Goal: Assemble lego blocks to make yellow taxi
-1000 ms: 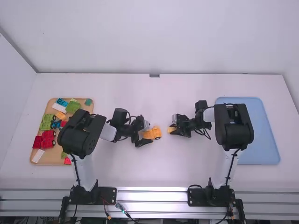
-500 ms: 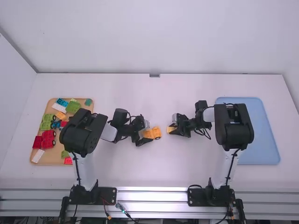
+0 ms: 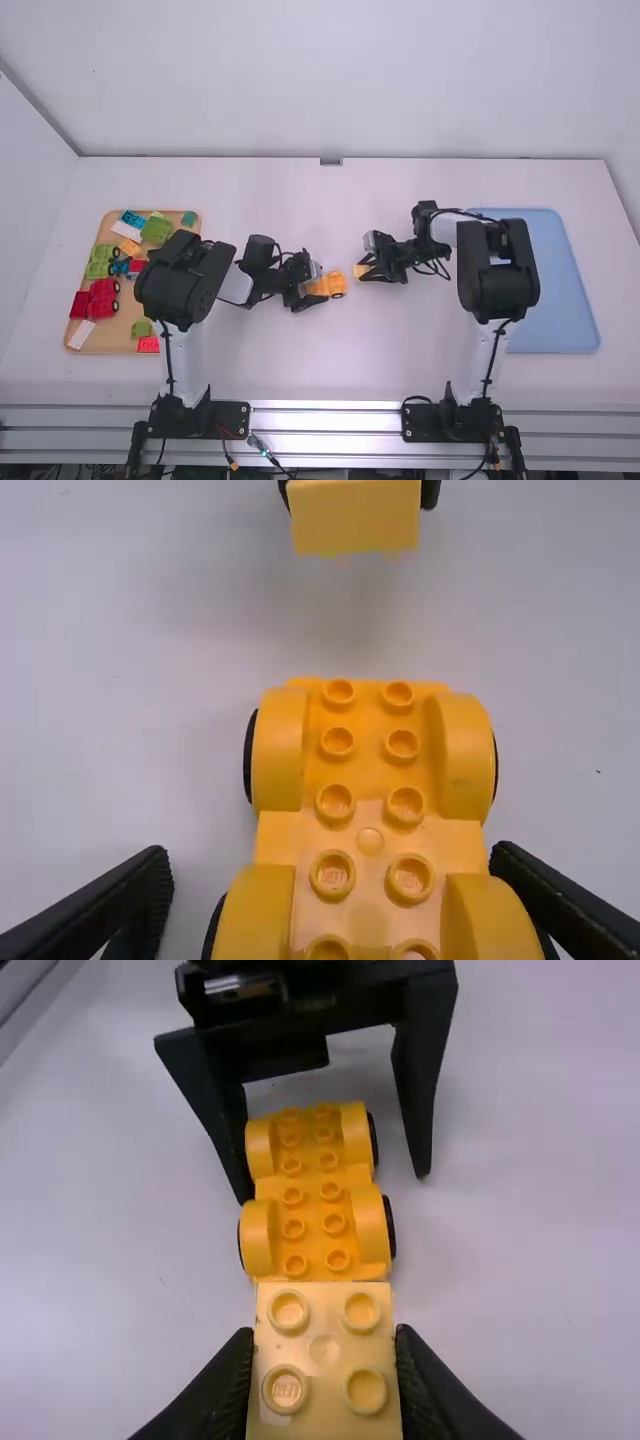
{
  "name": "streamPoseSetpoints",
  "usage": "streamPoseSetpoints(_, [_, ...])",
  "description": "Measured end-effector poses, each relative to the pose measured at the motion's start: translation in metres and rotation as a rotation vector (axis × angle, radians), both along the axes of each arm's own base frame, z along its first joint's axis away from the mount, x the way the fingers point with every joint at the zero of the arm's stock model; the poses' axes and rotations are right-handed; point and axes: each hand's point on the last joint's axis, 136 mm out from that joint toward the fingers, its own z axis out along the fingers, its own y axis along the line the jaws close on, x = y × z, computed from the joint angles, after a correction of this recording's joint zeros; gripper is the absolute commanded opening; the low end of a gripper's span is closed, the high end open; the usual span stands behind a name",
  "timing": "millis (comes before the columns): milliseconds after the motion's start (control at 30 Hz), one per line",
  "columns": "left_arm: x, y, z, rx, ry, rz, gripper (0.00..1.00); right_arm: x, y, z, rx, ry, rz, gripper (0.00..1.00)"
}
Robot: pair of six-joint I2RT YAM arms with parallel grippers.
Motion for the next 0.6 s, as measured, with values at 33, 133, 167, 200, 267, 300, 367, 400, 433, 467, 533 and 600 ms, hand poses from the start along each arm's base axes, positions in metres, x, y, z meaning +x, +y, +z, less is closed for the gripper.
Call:
streamPoseSetpoints(33, [0.000, 0.000, 0.000, 0.001, -0.002, -0.002, 0.83, 0.000, 0.002, 0.001, -0.001, 0.001, 0.006, 0.24])
streamPoseSetpoints(133, [0.000, 0.000, 0.000, 0.004, -0.012, -0.009, 0.70, 0.000, 0.011, 0.005, 0.002, -0.020, 0.039, 0.24])
streamPoseSetpoints(167, [-0.001, 0.000, 0.000, 0.005, -0.014, -0.011, 0.63, -0.001, 0.014, 0.006, 0.003, -0.026, 0.050, 0.24])
streamPoseSetpoints(200, [-0.001, 0.000, -0.001, 0.006, -0.016, -0.011, 0.62, -0.002, 0.016, 0.006, 0.004, -0.027, 0.056, 0.24])
streamPoseSetpoints(267, [-0.001, 0.000, 0.000, 0.004, -0.015, -0.013, 0.60, -0.003, 0.021, 0.007, 0.003, -0.028, 0.066, 0.24])
streamPoseSetpoints(300, [-0.001, 0.000, 0.000, 0.004, -0.016, -0.015, 0.59, -0.002, 0.024, 0.007, 0.000, -0.027, 0.067, 0.23])
streamPoseSetpoints(367, [-0.001, 0.000, 0.000, 0.004, -0.016, -0.015, 0.58, 0.002, 0.030, 0.007, -0.006, -0.038, 0.064, 0.22])
streamPoseSetpoints(400, [-0.001, 0.000, 0.000, 0.004, -0.016, -0.015, 0.58, 0.004, 0.032, 0.007, -0.007, -0.040, 0.062, 0.22])
streamPoseSetpoints(433, [0.000, 0.000, 0.000, 0.004, -0.016, -0.014, 0.58, 0.005, 0.033, 0.006, -0.010, -0.042, 0.058, 0.22])
streamPoseSetpoints(467, [0.000, 0.000, 0.000, 0.005, -0.015, -0.014, 0.58, 0.008, 0.036, 0.006, -0.015, -0.045, 0.052, 0.22])
streamPoseSetpoints(533, [0.000, -0.001, 0.000, 0.005, -0.020, -0.019, 0.58, 0.010, 0.038, 0.004, -0.025, -0.043, 0.042, 0.22])
streamPoseSetpoints(600, [-0.003, -0.002, 0.000, 0.004, -0.028, -0.045, 0.60, 0.010, 0.041, 0.003, -0.038, -0.026, 0.032, 0.21])
